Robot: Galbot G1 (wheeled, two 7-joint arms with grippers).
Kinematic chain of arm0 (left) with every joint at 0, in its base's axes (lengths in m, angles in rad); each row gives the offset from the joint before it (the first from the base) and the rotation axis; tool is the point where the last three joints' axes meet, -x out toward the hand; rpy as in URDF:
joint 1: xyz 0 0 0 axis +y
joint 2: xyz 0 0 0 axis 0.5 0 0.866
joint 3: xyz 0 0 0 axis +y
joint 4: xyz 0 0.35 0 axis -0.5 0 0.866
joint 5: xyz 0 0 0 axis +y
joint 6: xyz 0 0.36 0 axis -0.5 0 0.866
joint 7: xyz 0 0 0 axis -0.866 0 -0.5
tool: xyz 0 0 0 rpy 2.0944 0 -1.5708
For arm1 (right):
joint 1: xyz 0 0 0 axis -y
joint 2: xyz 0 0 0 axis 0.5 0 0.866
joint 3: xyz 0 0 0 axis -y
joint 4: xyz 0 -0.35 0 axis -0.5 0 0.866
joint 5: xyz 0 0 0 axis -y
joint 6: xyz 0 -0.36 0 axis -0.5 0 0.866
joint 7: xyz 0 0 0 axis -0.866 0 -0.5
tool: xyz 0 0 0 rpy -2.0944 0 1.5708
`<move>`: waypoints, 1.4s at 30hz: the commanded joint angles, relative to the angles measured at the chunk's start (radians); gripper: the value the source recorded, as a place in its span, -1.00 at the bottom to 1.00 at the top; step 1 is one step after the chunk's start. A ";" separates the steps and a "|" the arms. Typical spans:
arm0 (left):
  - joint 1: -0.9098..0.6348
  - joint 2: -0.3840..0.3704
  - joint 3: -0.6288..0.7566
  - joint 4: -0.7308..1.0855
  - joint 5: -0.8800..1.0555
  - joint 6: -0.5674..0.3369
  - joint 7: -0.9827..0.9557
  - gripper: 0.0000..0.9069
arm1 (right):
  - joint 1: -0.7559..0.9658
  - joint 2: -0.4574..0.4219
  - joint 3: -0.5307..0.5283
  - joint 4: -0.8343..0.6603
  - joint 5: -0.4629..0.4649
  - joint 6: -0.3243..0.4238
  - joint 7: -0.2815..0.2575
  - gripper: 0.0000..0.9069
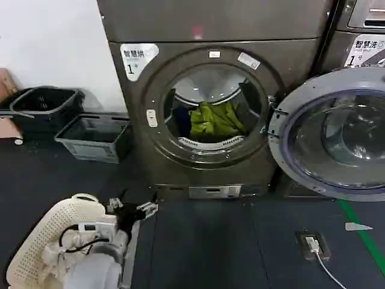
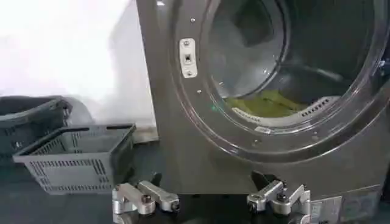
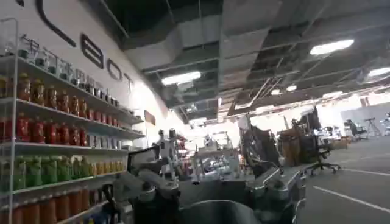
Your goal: Grasp the clothes from the dryer.
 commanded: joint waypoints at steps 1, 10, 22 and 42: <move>0.008 0.004 -0.003 -0.007 -0.006 0.049 0.002 1.00 | 0.002 -0.002 -0.009 -0.001 0.003 -0.004 0.025 1.00; 0.015 0.004 0.000 -0.013 -0.011 0.049 0.002 1.00 | -0.008 0.000 -0.030 -0.023 -0.036 0.085 0.034 1.00; 0.011 0.004 -0.003 -0.010 -0.019 0.049 0.003 1.00 | -0.010 0.001 -0.019 -0.012 -0.013 0.064 0.040 1.00; 0.017 0.003 0.002 -0.012 -0.022 0.049 0.012 1.00 | -0.012 0.008 -0.020 -0.023 0.013 0.069 0.048 1.00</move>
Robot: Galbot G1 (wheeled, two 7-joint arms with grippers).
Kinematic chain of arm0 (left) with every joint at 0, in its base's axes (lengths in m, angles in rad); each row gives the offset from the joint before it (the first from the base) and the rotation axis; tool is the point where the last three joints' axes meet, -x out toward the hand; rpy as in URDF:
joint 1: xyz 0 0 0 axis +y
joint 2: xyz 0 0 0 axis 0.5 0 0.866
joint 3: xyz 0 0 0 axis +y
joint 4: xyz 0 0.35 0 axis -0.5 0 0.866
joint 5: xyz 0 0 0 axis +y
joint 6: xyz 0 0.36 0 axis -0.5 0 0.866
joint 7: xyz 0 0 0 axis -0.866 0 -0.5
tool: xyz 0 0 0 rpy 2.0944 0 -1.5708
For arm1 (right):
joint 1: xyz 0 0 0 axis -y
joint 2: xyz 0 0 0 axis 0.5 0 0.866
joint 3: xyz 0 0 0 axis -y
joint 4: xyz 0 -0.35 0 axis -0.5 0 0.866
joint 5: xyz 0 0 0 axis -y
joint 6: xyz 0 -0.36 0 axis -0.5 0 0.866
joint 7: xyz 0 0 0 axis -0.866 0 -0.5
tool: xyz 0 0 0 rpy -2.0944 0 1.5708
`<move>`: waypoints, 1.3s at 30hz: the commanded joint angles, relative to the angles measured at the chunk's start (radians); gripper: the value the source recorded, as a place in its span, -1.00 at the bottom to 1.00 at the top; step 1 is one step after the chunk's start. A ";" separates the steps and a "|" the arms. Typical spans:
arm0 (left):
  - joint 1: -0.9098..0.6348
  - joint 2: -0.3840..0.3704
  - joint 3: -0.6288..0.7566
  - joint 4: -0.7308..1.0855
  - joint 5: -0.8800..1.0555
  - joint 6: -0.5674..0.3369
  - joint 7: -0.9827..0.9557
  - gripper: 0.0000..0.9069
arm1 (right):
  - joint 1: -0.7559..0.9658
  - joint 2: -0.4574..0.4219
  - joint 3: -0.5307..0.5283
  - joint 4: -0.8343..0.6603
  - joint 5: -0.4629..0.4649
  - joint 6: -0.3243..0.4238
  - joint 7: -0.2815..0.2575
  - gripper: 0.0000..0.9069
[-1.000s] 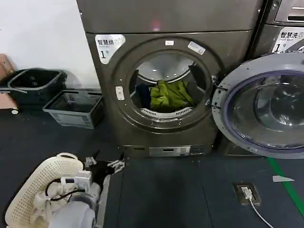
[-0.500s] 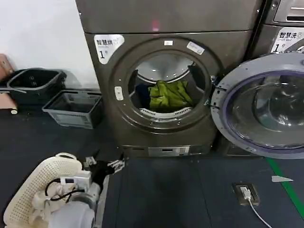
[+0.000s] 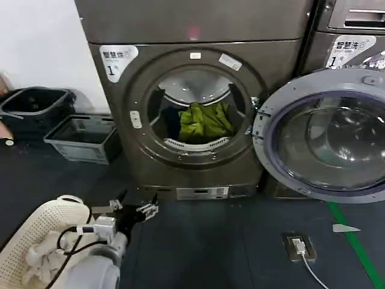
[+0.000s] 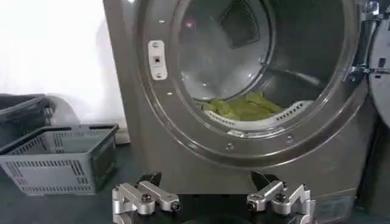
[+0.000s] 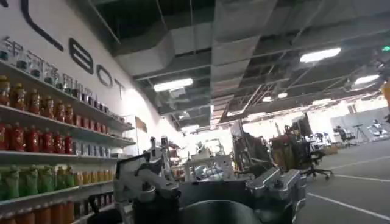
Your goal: Grasp the clothes from the dryer.
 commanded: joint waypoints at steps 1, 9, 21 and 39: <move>0.002 0.000 0.004 0.001 0.001 0.049 0.003 1.00 | 0.003 0.001 -0.002 -0.002 0.007 0.003 0.001 1.00; -0.007 -0.002 -0.001 0.024 0.005 0.049 0.004 1.00 | 0.008 0.002 -0.006 -0.004 0.004 0.004 0.001 1.00; -0.033 -0.001 -0.006 0.047 0.028 0.049 0.000 1.00 | 0.015 0.001 -0.007 -0.010 0.003 0.004 0.000 1.00; -0.057 -0.002 0.001 0.040 0.026 0.049 0.015 1.00 | 0.013 0.008 -0.011 -0.008 -0.005 0.006 0.000 1.00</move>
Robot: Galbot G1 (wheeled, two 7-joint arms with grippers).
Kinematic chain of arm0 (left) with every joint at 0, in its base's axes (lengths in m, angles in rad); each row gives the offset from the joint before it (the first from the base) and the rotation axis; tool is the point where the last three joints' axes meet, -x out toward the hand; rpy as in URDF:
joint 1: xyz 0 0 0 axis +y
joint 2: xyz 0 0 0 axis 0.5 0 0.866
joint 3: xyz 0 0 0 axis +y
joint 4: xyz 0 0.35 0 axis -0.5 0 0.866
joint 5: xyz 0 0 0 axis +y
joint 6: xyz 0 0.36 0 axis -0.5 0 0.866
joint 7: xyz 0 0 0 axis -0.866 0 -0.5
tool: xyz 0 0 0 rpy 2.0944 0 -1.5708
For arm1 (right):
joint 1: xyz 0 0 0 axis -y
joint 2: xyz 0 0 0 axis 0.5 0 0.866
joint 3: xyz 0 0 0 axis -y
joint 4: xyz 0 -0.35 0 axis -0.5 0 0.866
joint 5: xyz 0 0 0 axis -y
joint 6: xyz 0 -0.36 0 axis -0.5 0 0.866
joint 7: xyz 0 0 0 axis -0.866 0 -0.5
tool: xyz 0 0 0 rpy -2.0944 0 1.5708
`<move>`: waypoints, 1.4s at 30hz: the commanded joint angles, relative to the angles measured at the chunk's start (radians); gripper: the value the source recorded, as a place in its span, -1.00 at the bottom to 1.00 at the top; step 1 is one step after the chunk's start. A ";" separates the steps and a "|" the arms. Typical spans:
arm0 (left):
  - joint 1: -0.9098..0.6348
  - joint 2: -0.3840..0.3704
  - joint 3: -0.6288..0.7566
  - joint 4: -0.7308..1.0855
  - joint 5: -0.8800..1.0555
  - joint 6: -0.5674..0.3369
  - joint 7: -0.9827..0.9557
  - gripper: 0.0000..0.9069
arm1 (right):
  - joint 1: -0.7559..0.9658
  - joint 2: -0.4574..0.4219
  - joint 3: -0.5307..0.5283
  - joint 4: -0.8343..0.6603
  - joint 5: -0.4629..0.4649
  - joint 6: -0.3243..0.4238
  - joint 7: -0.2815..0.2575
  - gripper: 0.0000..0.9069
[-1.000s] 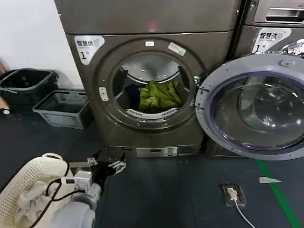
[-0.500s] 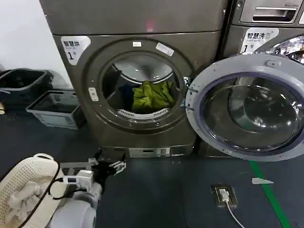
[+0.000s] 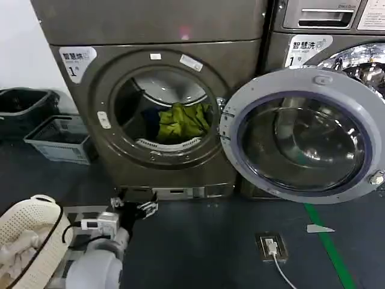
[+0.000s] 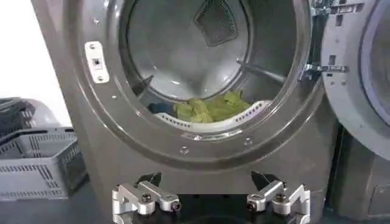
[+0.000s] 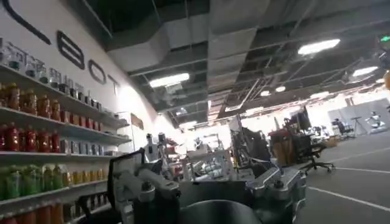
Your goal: Grasp the clothes from the dryer.
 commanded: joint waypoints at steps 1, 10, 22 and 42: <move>-0.014 -0.002 0.002 -0.008 -0.001 0.049 -0.003 1.00 | -0.001 0.002 0.002 0.001 0.000 0.000 0.000 1.00; -0.007 -0.005 0.004 -0.013 -0.006 0.049 -0.041 1.00 | -0.019 -0.006 0.014 -0.005 -0.028 0.035 -0.002 1.00; -0.009 -0.004 0.004 -0.004 -0.010 0.049 -0.048 1.00 | -0.020 -0.008 0.020 0.000 0.020 0.064 -0.014 1.00; -0.010 -0.001 0.001 0.009 -0.009 0.049 -0.048 1.00 | -0.012 0.008 0.005 0.009 0.017 0.071 -0.012 1.00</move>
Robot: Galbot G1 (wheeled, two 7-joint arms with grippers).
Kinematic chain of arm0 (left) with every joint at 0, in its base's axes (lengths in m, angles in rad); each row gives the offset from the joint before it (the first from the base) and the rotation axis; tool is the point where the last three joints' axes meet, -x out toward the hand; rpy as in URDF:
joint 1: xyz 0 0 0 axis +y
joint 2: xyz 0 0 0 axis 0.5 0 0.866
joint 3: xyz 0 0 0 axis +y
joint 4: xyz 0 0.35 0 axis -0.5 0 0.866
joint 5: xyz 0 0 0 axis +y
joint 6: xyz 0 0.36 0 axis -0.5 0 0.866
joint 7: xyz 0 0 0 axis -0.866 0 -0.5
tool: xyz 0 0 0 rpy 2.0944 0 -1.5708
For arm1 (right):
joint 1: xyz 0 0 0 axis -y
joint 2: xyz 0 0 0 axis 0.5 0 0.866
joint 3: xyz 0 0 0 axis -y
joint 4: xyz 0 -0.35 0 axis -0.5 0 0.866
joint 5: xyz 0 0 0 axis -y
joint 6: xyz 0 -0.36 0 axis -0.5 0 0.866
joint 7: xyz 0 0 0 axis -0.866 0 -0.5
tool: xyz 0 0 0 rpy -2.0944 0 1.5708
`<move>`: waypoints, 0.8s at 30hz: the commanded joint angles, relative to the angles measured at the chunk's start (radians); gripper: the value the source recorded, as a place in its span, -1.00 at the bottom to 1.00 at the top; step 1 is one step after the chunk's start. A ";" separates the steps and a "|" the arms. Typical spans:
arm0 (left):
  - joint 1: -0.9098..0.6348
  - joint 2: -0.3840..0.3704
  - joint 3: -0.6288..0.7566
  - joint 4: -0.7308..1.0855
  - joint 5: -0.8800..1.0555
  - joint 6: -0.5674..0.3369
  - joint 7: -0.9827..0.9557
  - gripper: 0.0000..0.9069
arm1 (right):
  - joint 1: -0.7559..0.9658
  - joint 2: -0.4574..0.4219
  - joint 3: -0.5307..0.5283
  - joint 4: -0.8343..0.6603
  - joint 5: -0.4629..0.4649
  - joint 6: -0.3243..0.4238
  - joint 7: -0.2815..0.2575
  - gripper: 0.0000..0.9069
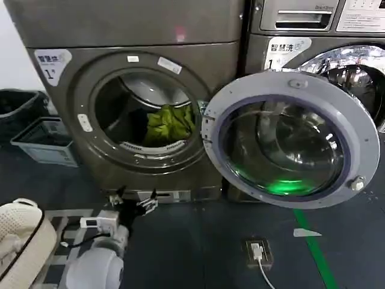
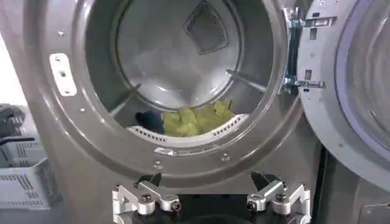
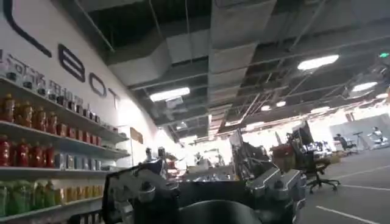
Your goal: Grasp the clothes from the dryer.
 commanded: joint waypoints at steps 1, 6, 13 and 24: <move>0.002 0.001 -0.001 -0.004 -0.001 0.049 0.000 1.00 | 0.000 0.002 0.002 0.001 0.003 0.002 0.000 1.00; 0.006 0.001 -0.001 -0.008 -0.002 0.049 0.000 1.00 | -0.002 0.005 0.002 0.001 0.004 0.002 0.002 1.00; 0.017 0.004 -0.002 -0.013 -0.005 0.049 0.010 1.00 | 0.001 0.006 -0.004 0.004 0.003 0.002 0.002 1.00; 0.014 0.002 -0.002 -0.012 -0.005 0.049 -0.002 1.00 | 0.005 0.007 -0.009 -0.001 0.003 0.002 0.002 1.00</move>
